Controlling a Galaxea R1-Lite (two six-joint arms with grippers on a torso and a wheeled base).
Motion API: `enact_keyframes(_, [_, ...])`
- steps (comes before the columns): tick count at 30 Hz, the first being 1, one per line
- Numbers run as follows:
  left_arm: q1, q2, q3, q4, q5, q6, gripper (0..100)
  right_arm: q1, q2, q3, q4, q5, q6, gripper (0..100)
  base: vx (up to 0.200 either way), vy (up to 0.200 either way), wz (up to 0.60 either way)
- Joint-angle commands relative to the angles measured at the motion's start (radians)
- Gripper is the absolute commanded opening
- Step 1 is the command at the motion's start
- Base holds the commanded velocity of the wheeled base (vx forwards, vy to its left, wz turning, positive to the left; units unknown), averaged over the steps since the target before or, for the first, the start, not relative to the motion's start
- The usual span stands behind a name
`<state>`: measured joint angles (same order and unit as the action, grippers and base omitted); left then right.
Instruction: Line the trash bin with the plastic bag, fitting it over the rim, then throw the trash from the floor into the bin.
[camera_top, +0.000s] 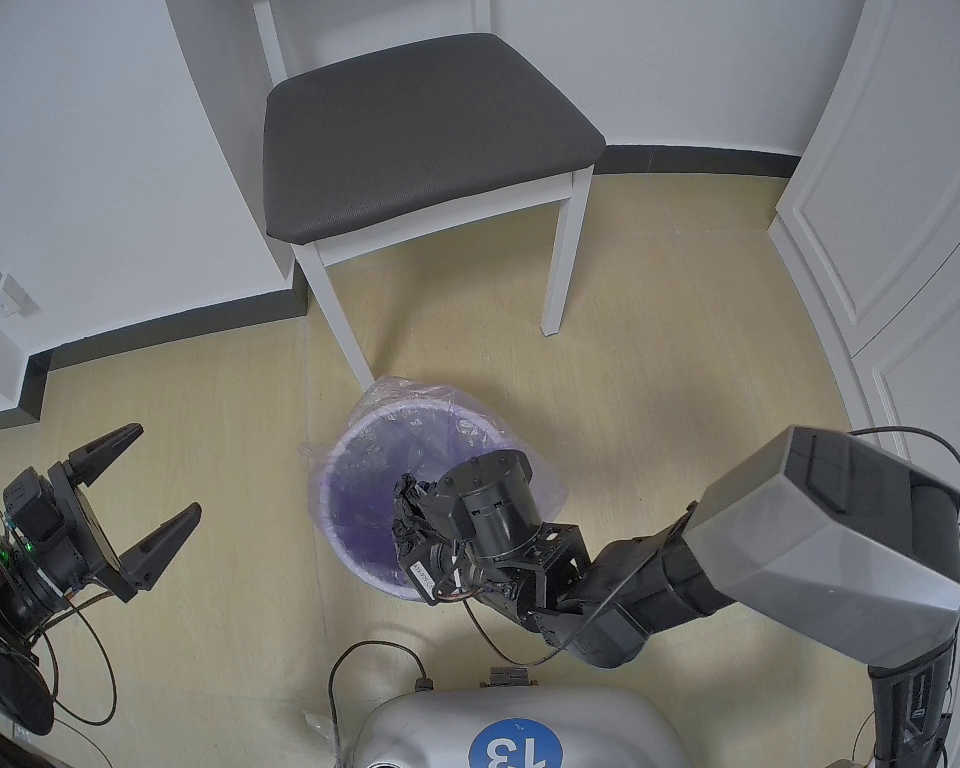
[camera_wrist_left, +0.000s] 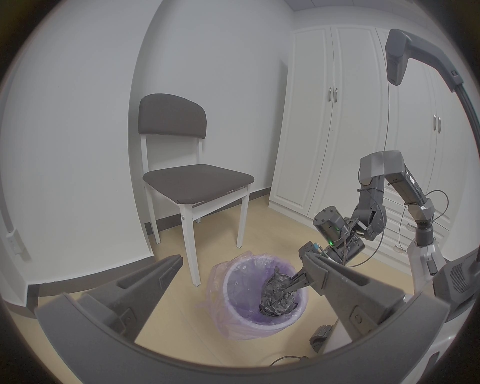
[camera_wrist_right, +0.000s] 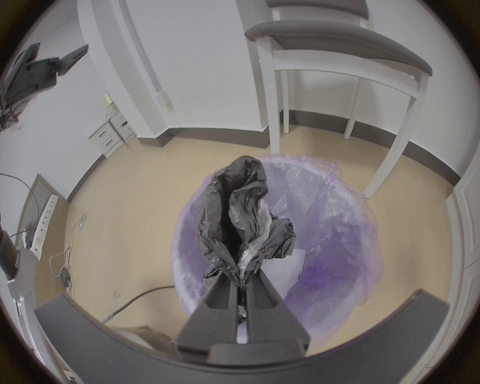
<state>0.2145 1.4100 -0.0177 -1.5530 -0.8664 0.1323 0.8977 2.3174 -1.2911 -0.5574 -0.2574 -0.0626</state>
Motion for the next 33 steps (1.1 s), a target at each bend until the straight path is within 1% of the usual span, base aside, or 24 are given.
enact_keyframes(1, [0.0,0.0,0.015,-0.018,0.0,0.001,100,0.003,-0.027,-0.005,0.011,0.0,-0.003,0,0.0,0.0,0.0])
enact_keyframes(2, [0.0,-0.005,0.016,-0.018,0.0,0.001,100,-0.008,0.06,-0.096,0.001,-0.005,0.006,0,0.0,0.0,0.0])
enact_keyframes(3, [0.0,-0.005,0.016,-0.018,0.0,0.001,100,-0.008,0.065,-0.102,0.001,-0.006,0.006,0,0.0,0.0,0.0])
enact_keyframes(4, [0.002,-0.005,0.016,-0.018,0.0,0.0,100,-0.013,0.109,-0.169,0.001,-0.011,0.013,0,0.0,0.0,0.0])
enact_keyframes(7, [0.002,-0.003,0.016,-0.018,0.0,0.001,100,-0.019,0.171,-0.271,-0.002,-0.043,0.029,0,0.0,0.0,0.0])
enact_keyframes(8, [0.002,-0.003,0.016,-0.018,0.0,0.001,100,-0.019,0.171,-0.271,-0.002,-0.043,0.029,0,0.0,0.0,0.0])
enact_keyframes(9, [0.002,-0.003,0.016,-0.018,0.0,0.001,100,-0.02,0.2,-0.341,-0.009,-0.071,0.053,0,0.0,0.0,0.0])
enact_keyframes(12, [0.0,-0.003,0.016,-0.018,0.0,0.001,100,-0.02,0.215,-0.401,-0.012,-0.085,0.086,0,0.0,0.0,0.0])
enact_keyframes(15, [0.0,-0.003,0.016,-0.018,0.0,0.001,100,-0.019,0.209,-0.418,-0.032,-0.094,0.104,0,0.0,0.0,0.0])
enact_keyframes(17, [0.0,-0.005,0.016,-0.018,0.0,0.001,100,-0.016,0.194,-0.389,-0.036,-0.097,0.102,0,0.0,0.0,0.0])
enact_keyframes(20, [0.0,-0.006,0.016,-0.018,0.0,0.001,100,-0.006,0.117,-0.267,-0.025,-0.089,0.089,0,0.0,0.0,0.0])
enact_keyframes(21, [0.0,-0.006,0.016,-0.018,0.0,0.001,100,-0.006,0.117,-0.267,-0.025,-0.089,0.089,0,0.0,0.0,0.0])
enact_keyframes(22, [0.0,-0.008,0.016,-0.018,0.0,0.001,100,0.009,0.068,-0.171,-0.009,-0.083,0.064,0,0.0,0.0,0.0])
enact_keyframes(23, [0.0,-0.008,0.016,-0.018,0.0,0.001,100,0.012,0.042,-0.116,0.001,-0.083,0.04,0,0.0,0.0,0.0])
enact_keyframes(25, [0.0,-0.008,0.016,-0.018,0.0,0.001,100,0.014,0.028,-0.083,0.007,-0.082,0.026,0,0.0,0.0,0.0])
enact_keyframes(26, [0.0,-0.009,0.016,-0.018,0.0,0.001,100,0.014,0.014,-0.039,0.013,-0.077,0.009,0,0.0,0.0,0.0])
enact_keyframes(29, [0.0,-0.009,0.016,-0.018,0.0,0.001,100,0.01,0.003,-0.011,0.017,-0.071,0.0,0,0.0,0.0,0.0])
enact_keyframes(33, [0.0,-0.009,0.016,-0.018,0.0,0.001,100,-0.002,0.014,-0.036,0.017,-0.071,0.0,0,0.0,0.0,0.0])
